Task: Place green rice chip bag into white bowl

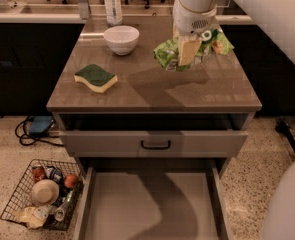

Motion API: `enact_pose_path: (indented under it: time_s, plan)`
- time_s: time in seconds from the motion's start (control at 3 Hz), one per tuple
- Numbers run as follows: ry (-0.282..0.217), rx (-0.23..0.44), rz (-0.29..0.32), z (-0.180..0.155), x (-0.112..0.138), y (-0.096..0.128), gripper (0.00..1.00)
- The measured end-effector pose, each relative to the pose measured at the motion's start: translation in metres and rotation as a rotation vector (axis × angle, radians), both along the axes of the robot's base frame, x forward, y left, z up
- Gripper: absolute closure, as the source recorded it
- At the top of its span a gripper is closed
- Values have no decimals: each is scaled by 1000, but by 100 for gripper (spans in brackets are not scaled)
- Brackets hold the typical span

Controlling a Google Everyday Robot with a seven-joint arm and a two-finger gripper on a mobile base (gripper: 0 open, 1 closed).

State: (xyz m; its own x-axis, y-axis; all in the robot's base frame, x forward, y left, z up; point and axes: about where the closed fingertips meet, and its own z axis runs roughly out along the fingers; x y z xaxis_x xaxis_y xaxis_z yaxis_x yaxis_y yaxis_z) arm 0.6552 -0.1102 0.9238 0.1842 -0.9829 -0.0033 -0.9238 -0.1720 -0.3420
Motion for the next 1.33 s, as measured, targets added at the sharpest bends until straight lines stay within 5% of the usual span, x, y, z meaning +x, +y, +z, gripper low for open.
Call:
enact_pose_path:
  time_s: [0.33,0.67,1.33]
  plan:
    - [-40,-119,-4,29,31,4,100]
    - [-77,-159,-48,46,63,8,100]
    - [-126,-137,-49,57,75,11,100]
